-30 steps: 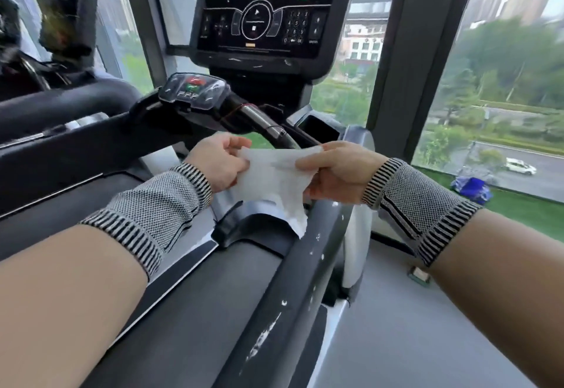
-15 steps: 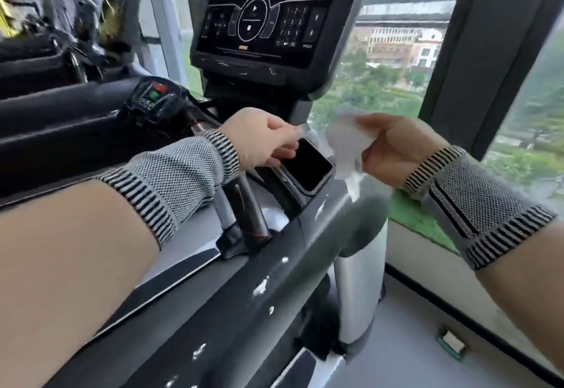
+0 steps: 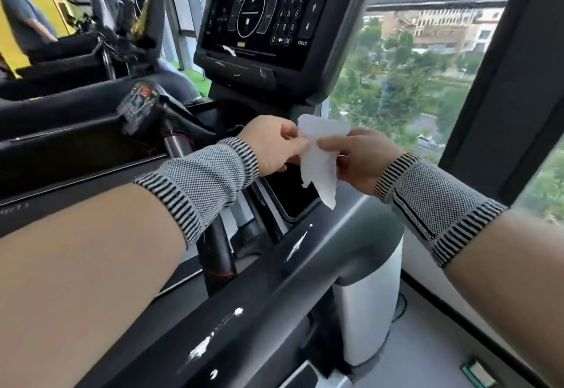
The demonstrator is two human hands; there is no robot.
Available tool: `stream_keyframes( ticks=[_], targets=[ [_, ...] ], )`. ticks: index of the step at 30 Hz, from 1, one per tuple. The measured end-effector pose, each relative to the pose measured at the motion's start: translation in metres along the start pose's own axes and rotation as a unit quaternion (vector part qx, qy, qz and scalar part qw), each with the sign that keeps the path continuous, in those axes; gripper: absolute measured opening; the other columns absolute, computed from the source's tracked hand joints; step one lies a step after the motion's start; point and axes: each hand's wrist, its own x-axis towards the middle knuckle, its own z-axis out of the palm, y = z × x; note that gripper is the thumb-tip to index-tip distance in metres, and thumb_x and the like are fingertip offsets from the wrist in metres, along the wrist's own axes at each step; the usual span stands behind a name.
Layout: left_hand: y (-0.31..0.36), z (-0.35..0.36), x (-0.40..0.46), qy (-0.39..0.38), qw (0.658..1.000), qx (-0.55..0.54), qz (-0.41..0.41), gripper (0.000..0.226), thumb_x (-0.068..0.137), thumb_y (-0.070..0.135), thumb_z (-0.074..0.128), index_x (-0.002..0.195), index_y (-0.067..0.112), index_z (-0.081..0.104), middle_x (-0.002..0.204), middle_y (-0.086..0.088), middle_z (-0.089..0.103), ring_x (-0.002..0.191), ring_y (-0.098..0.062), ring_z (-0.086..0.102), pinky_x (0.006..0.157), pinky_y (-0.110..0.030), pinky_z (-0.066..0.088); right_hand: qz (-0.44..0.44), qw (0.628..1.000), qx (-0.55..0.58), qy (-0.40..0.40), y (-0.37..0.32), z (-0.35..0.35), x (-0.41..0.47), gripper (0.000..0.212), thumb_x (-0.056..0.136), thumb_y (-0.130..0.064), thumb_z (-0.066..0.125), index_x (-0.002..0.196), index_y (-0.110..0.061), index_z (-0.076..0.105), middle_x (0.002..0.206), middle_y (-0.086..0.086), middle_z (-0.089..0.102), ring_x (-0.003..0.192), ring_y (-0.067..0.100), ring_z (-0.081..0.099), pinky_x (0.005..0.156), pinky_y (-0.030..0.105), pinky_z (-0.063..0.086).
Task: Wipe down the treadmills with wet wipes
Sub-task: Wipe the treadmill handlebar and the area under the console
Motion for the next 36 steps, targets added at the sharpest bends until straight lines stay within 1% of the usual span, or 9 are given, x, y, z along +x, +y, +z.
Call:
stream_keyframes(
  ticks=[3, 7, 12, 18, 21, 27, 32, 34, 36],
  targets=[
    [0.001, 0.005, 0.021, 0.03, 0.965, 0.256, 0.053, 0.026, 0.093, 0.028, 0.057, 0.116, 0.022, 0.066, 0.111, 0.004, 0.067, 0.104, -0.015, 0.061, 0.089, -0.021, 0.042, -0.084, 0.975, -0.153, 0.134, -0.002, -0.016, 0.025, 0.021, 0.079, -0.005, 0.068, 0.1, -0.003, 0.065, 0.09, 0.015, 0.066, 0.075, 0.024, 0.059, 0.065, 0.034, 0.048],
    [-0.004, 0.013, 0.047, -0.008, 0.915, 0.4, 0.053, 0.037, 0.095, 0.02, 0.048, 0.13, 0.028, 0.057, 0.131, -0.001, 0.058, 0.119, -0.025, 0.054, 0.101, -0.033, 0.043, -0.215, 0.831, -0.441, 0.263, -0.008, -0.024, 0.052, 0.022, 0.085, -0.013, 0.055, 0.105, -0.014, 0.063, 0.085, 0.003, 0.06, 0.083, 0.025, 0.058, 0.068, 0.025, 0.04],
    [-0.016, 0.018, 0.065, -0.089, 0.853, 0.514, 0.015, 0.033, 0.092, 0.02, 0.044, 0.123, 0.021, 0.056, 0.123, -0.009, 0.057, 0.11, -0.029, 0.055, 0.088, -0.037, 0.049, -0.158, 0.724, -0.671, 0.022, 0.022, -0.032, 0.069, 0.026, 0.084, -0.015, 0.053, 0.104, -0.017, 0.069, 0.11, 0.006, 0.064, 0.102, 0.026, 0.059, 0.079, 0.023, 0.04],
    [-0.024, 0.026, 0.072, -0.141, 0.794, 0.592, 0.009, 0.042, 0.098, 0.023, 0.037, 0.138, 0.015, 0.045, 0.146, -0.001, 0.038, 0.13, -0.027, 0.039, 0.106, -0.036, 0.035, -0.195, 0.721, -0.662, -0.065, 0.026, -0.037, 0.082, 0.036, 0.092, -0.02, 0.049, 0.124, -0.012, 0.061, 0.137, 0.003, 0.052, 0.124, 0.021, 0.049, 0.104, 0.025, 0.035],
    [-0.021, 0.03, 0.076, -0.129, 0.791, 0.598, 0.001, 0.039, 0.098, 0.022, 0.037, 0.135, 0.015, 0.046, 0.139, 0.003, 0.04, 0.128, -0.023, 0.037, 0.092, -0.035, 0.037, -0.209, 0.73, -0.646, -0.083, 0.024, -0.018, 0.101, 0.039, 0.098, -0.022, 0.041, 0.135, -0.017, 0.051, 0.142, 0.006, 0.047, 0.128, 0.026, 0.044, 0.105, 0.028, 0.032],
    [-0.027, 0.025, 0.081, -0.155, 0.787, 0.596, -0.038, 0.047, 0.095, 0.027, 0.037, 0.141, 0.022, 0.038, 0.151, 0.01, 0.026, 0.136, -0.025, 0.027, 0.103, -0.052, 0.039, -0.286, 0.69, -0.651, -0.137, 0.035, -0.052, 0.089, 0.04, 0.098, -0.02, 0.041, 0.137, -0.021, 0.049, 0.139, 0.005, 0.049, 0.126, 0.023, 0.045, 0.109, 0.027, 0.023],
    [-0.028, 0.032, 0.078, -0.123, 0.803, 0.584, -0.014, 0.046, 0.095, 0.029, 0.037, 0.142, 0.023, 0.037, 0.152, 0.013, 0.023, 0.135, -0.02, 0.023, 0.107, -0.037, 0.032, -0.239, 0.701, -0.661, -0.124, 0.04, -0.032, 0.127, 0.042, 0.097, -0.03, 0.035, 0.137, -0.026, 0.046, 0.149, 0.0, 0.037, 0.131, 0.031, 0.039, 0.108, 0.047, 0.031],
    [-0.038, 0.032, 0.081, -0.115, 0.817, 0.566, -0.01, 0.044, 0.095, 0.031, 0.038, 0.138, 0.025, 0.04, 0.151, 0.011, 0.027, 0.133, -0.016, 0.024, 0.098, -0.025, 0.023, -0.18, 0.731, -0.653, -0.083, 0.038, -0.04, 0.137, 0.04, 0.098, -0.027, 0.035, 0.135, -0.019, 0.048, 0.145, 0.006, 0.043, 0.129, 0.031, 0.042, 0.107, 0.042, 0.034],
    [-0.048, 0.031, 0.085, -0.114, 0.836, 0.536, -0.031, 0.045, 0.086, 0.039, 0.041, 0.13, 0.033, 0.043, 0.147, 0.012, 0.029, 0.129, -0.018, 0.029, 0.095, -0.029, 0.031, -0.109, 0.744, -0.658, -0.045, 0.037, -0.049, 0.137, 0.039, 0.099, -0.025, 0.035, 0.131, -0.012, 0.05, 0.135, 0.014, 0.051, 0.121, 0.03, 0.05, 0.1, 0.034, 0.041]
  ],
)
